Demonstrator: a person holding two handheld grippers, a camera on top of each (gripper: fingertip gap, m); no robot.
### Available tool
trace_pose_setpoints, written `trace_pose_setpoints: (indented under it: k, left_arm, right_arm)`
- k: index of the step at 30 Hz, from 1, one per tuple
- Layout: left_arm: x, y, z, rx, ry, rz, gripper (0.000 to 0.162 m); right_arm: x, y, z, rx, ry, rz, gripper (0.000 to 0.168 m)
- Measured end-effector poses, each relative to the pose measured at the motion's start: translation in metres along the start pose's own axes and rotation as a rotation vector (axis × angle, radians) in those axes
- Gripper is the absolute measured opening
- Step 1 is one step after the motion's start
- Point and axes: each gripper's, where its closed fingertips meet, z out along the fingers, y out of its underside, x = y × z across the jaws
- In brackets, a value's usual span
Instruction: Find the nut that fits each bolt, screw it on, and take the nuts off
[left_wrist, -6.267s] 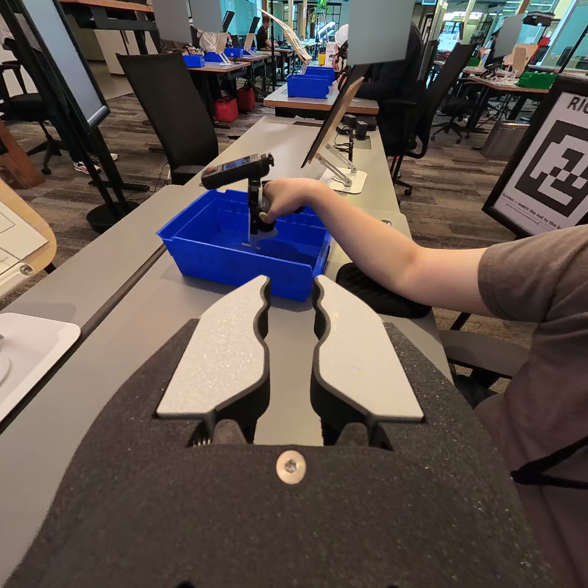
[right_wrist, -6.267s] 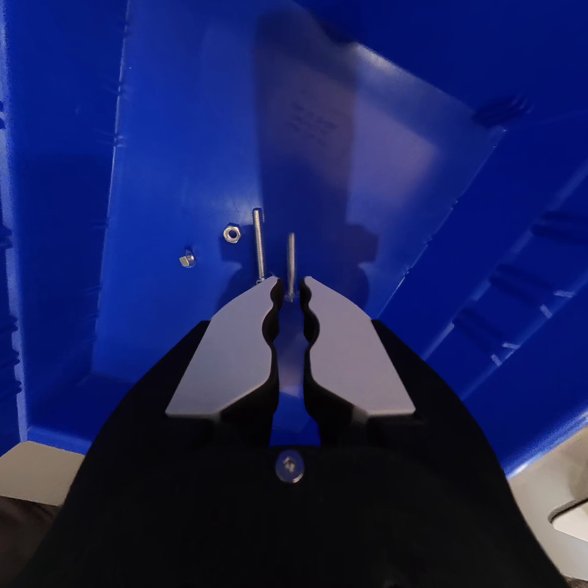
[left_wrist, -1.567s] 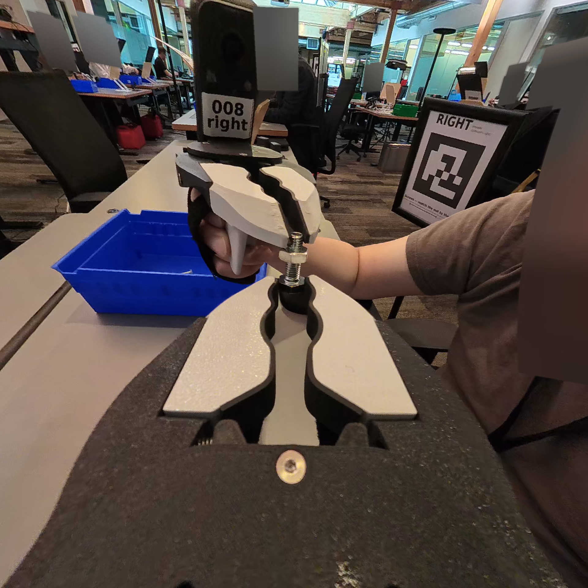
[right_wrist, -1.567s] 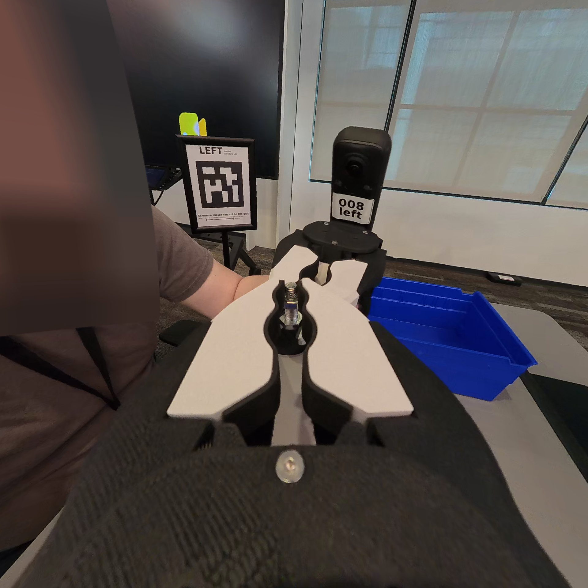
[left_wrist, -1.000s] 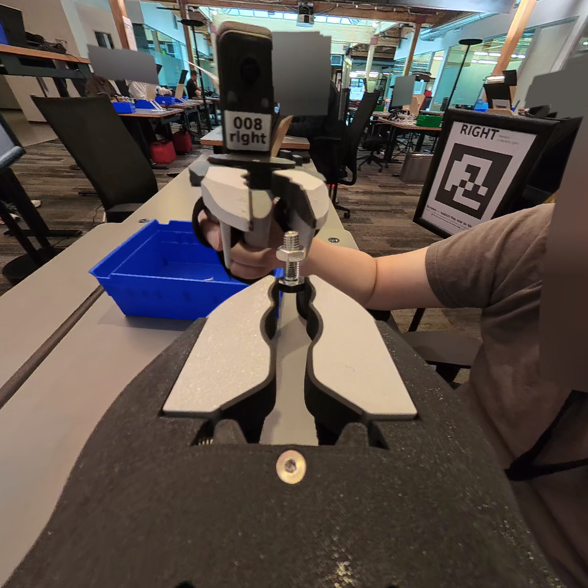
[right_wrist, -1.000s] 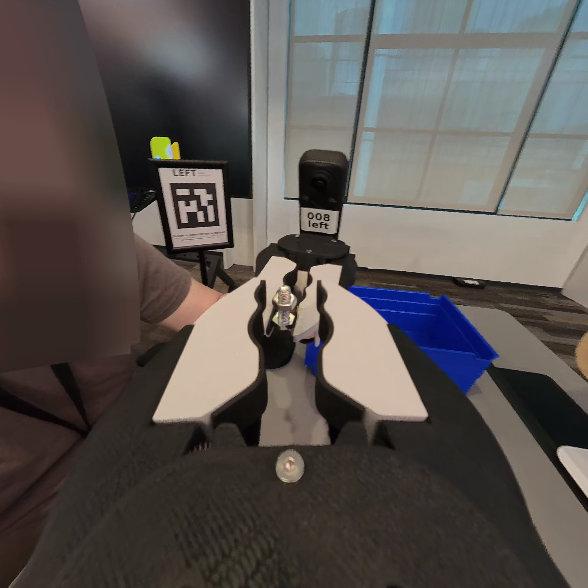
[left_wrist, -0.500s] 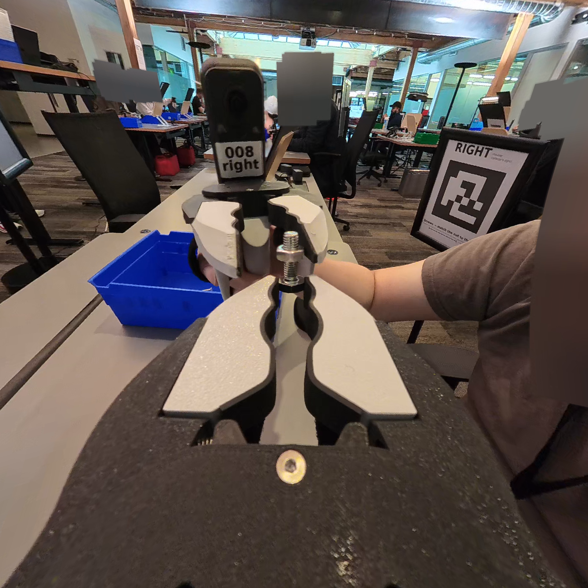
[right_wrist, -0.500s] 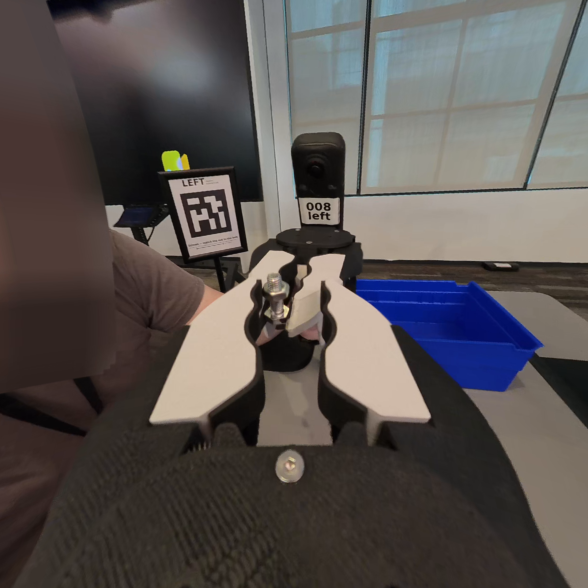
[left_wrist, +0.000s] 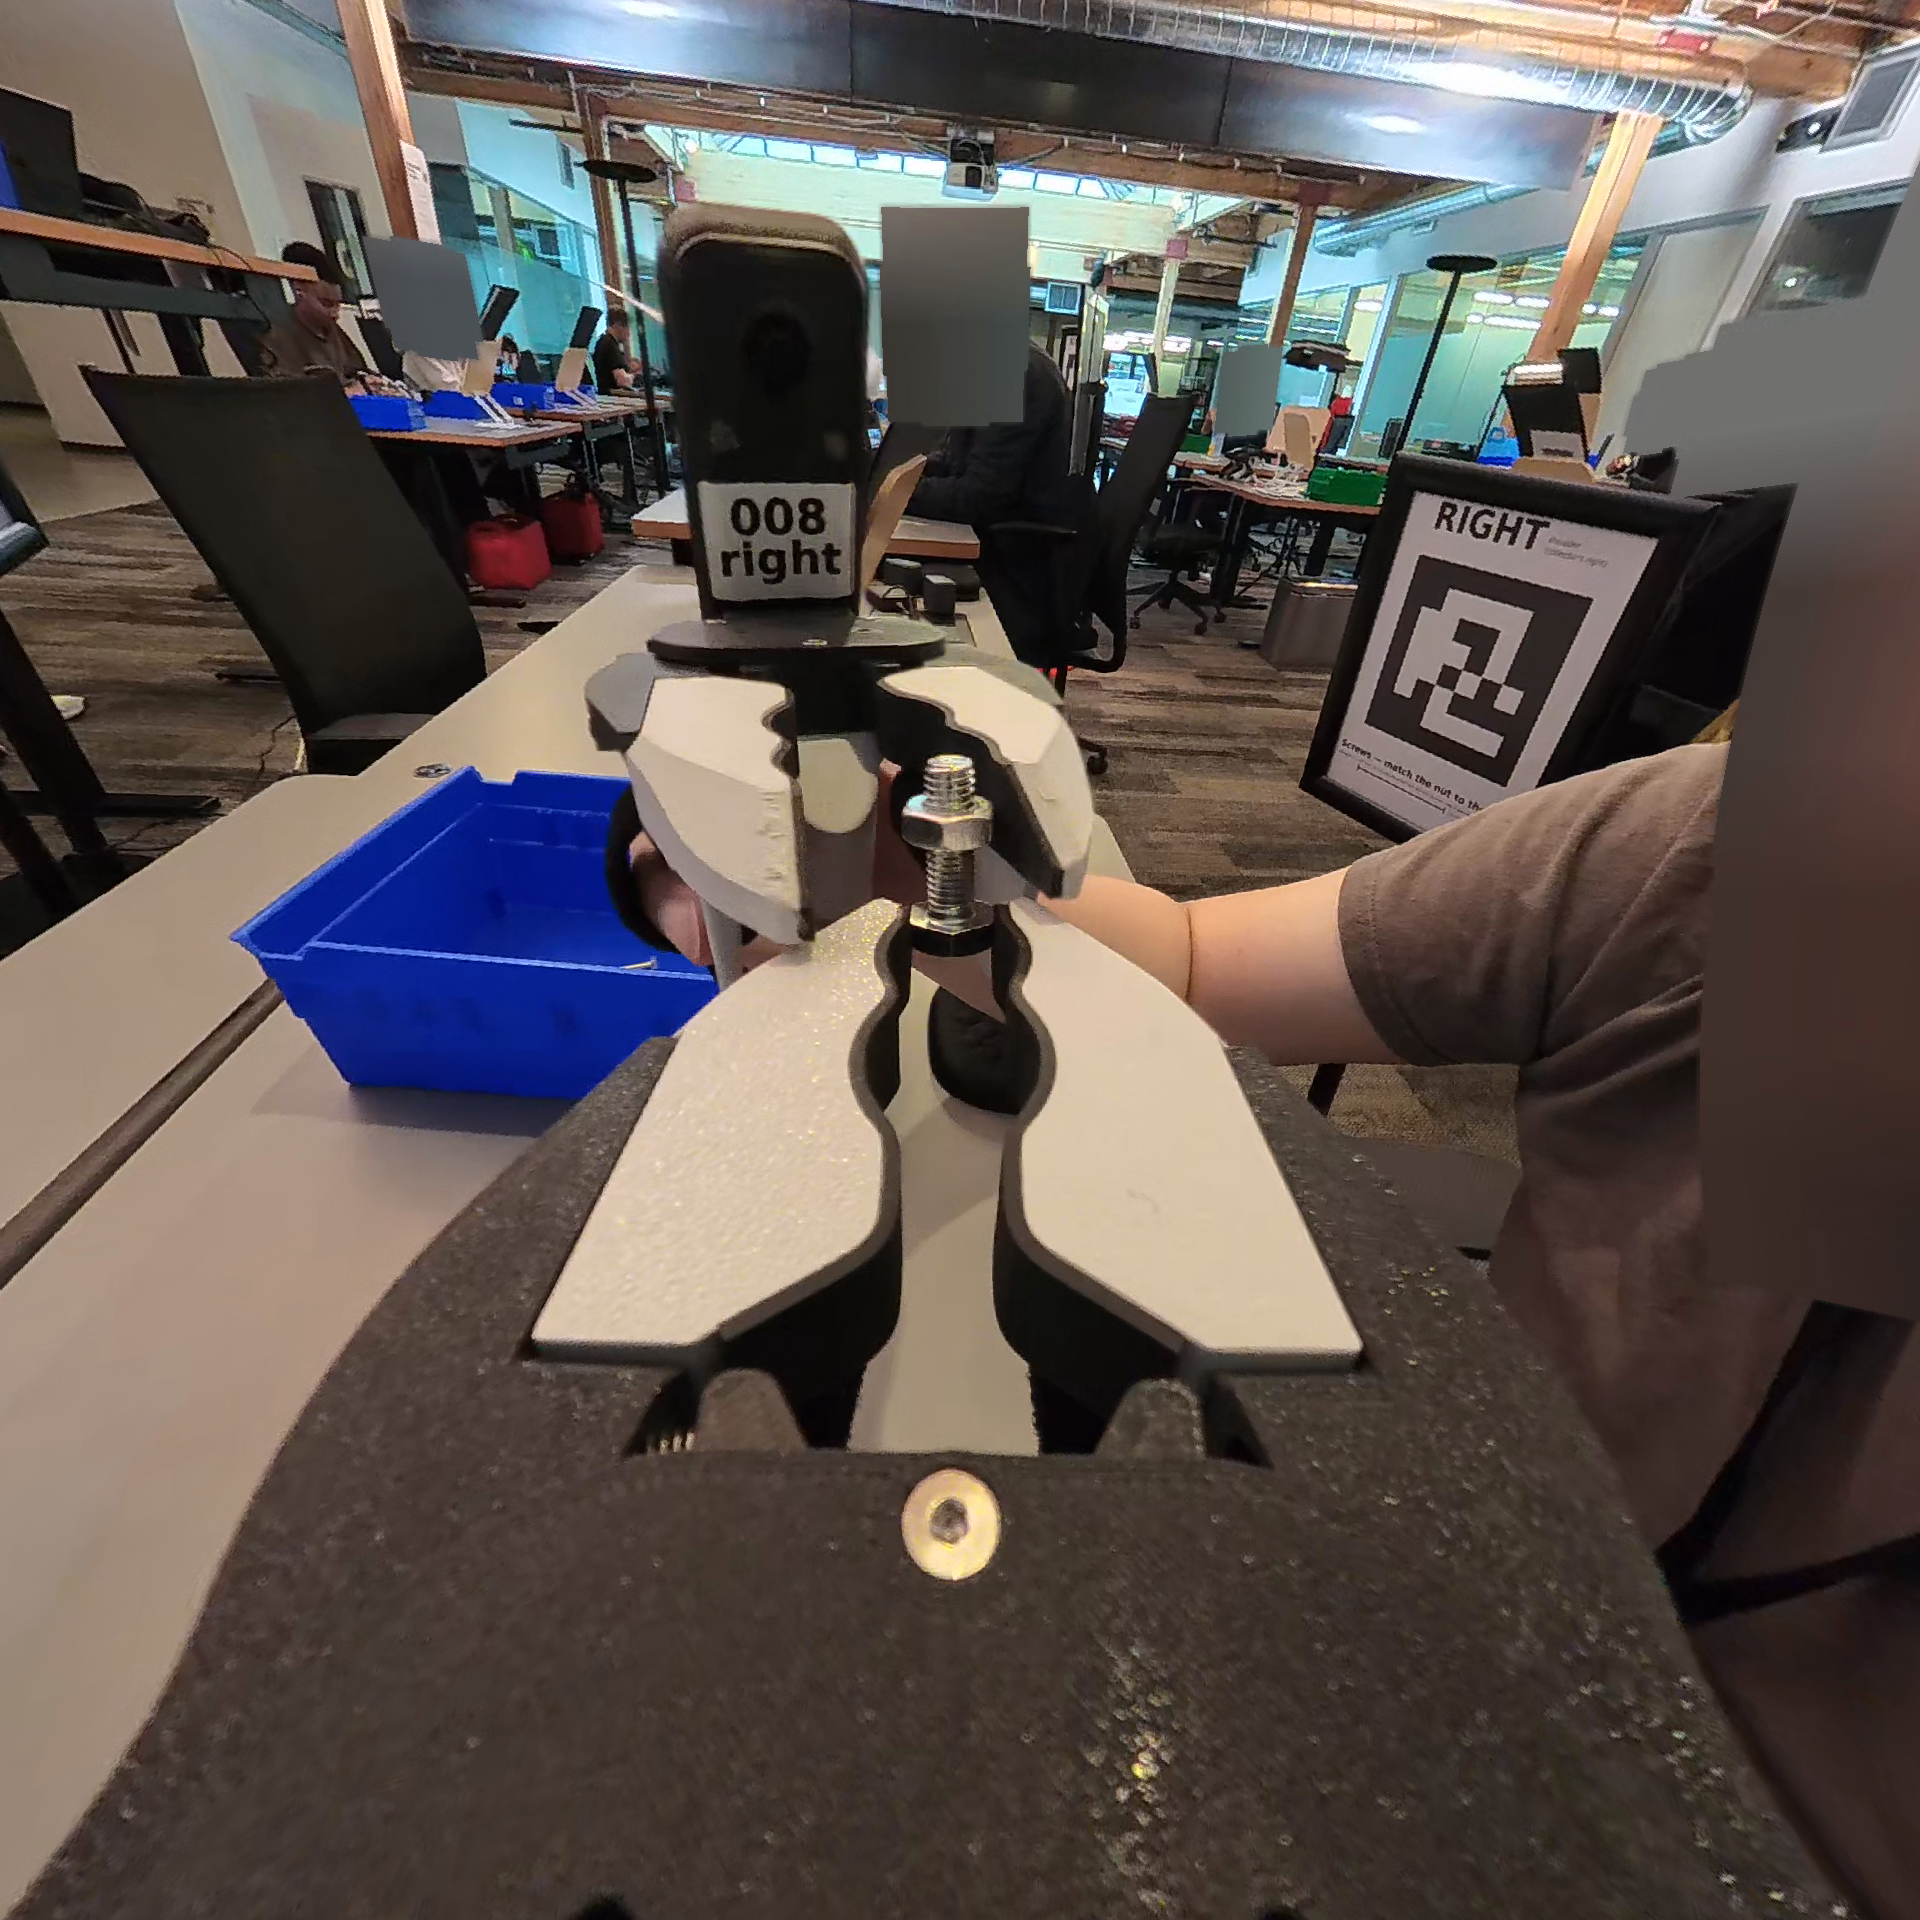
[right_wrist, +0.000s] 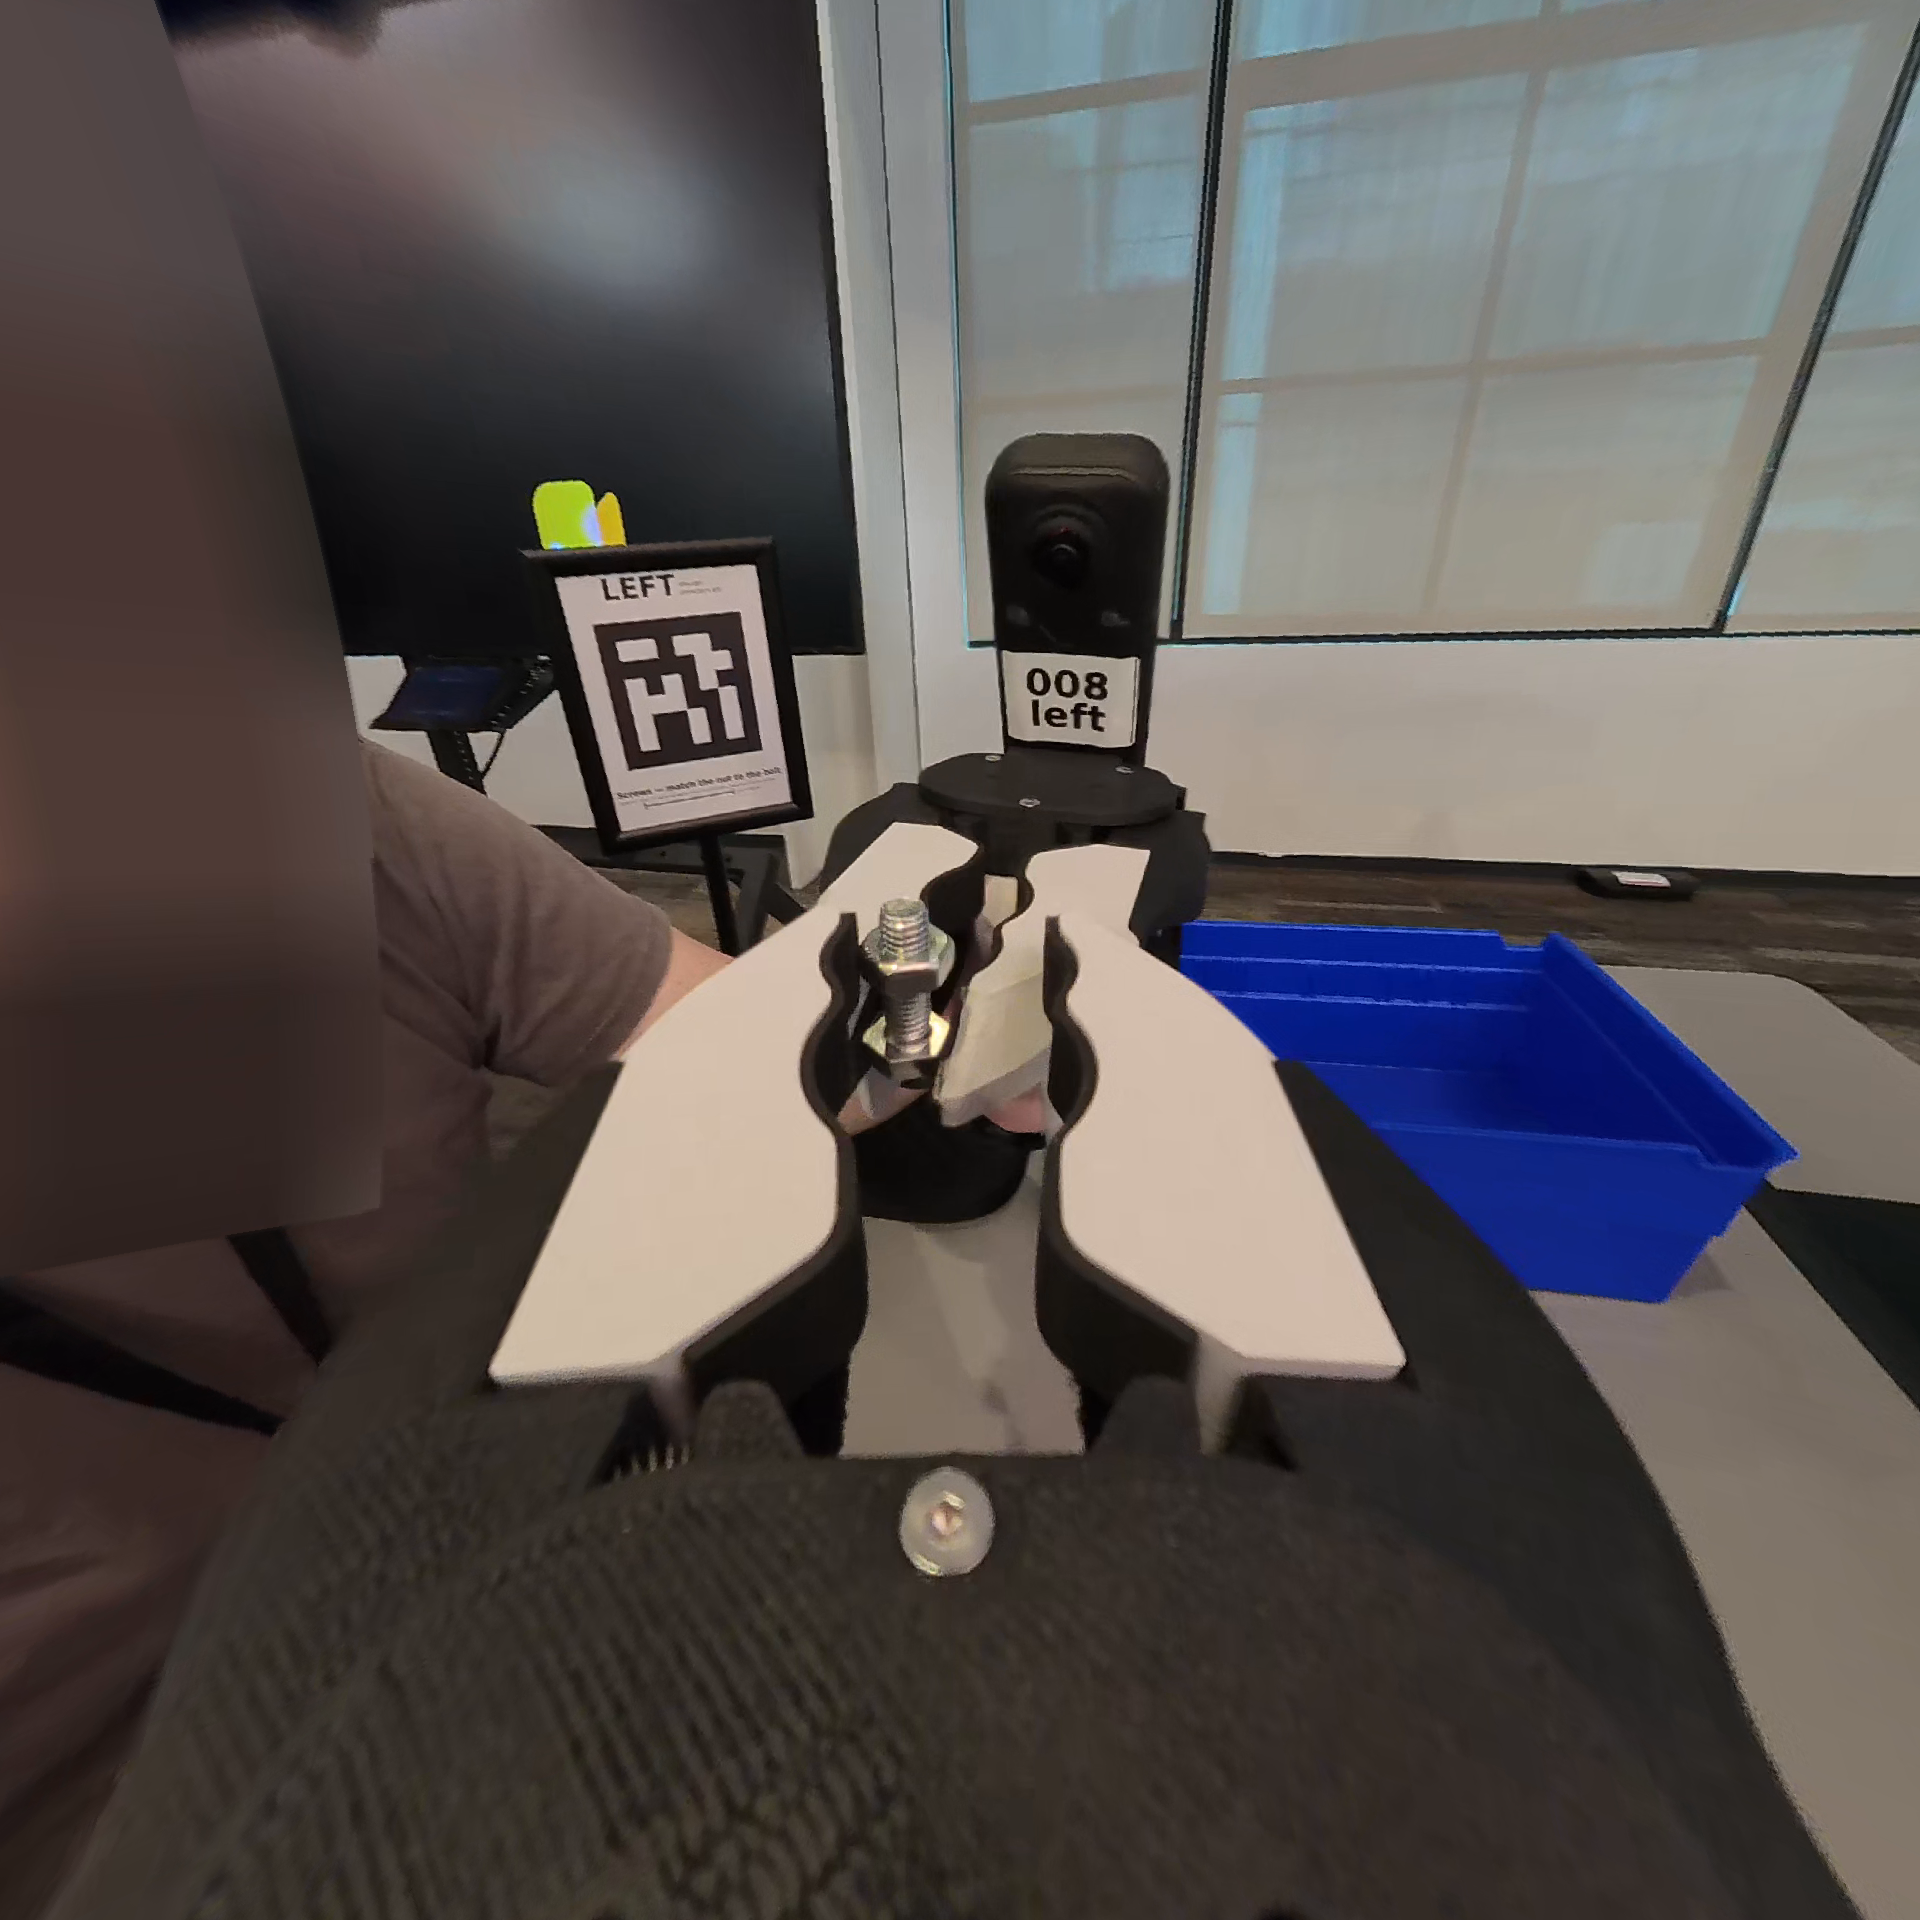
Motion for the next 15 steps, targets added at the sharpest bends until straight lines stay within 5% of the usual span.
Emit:
trace_pose_setpoints:
  k: [15]
  left_arm:
    - [0.003, -0.002, 0.000, 0.003, 0.012, 0.003, 0.014]
  right_arm:
    - [-0.003, -0.004, -0.001, 0.018, -0.020, 0.008, 0.032]
